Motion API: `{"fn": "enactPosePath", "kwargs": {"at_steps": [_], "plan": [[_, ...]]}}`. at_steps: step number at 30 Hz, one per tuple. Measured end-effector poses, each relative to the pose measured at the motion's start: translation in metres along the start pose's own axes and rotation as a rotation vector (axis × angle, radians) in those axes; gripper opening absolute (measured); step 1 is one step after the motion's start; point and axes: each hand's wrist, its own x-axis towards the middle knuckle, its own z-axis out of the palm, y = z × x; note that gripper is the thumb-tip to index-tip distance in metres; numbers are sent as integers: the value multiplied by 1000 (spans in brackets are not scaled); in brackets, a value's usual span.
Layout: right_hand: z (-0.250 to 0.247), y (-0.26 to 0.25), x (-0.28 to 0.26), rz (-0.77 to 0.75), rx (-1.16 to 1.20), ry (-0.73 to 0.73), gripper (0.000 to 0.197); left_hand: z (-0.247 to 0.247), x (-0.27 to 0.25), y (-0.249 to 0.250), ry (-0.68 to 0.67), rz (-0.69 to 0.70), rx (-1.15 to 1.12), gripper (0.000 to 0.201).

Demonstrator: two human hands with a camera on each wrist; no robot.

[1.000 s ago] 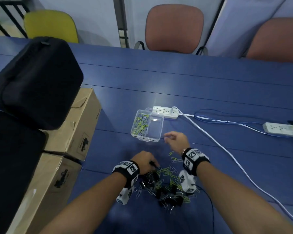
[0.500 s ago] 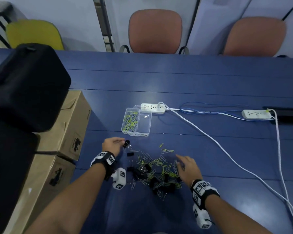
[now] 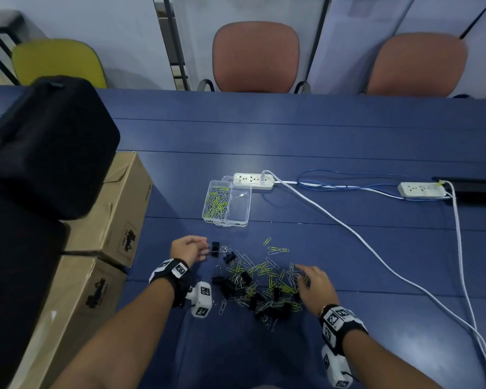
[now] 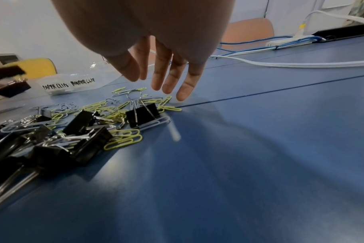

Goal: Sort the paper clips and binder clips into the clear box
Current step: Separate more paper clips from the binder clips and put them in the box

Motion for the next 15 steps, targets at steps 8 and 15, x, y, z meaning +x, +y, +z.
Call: {"fn": "enactPosePath", "kwargs": {"at_steps": [8, 15], "plan": [[3, 4, -3, 0, -25, -7, 29, -38, 9, -18, 113, 81, 412, 25], [5, 5, -6, -37, -58, 4, 30, -39, 10, -7, 154, 259, 964, 21]]}}
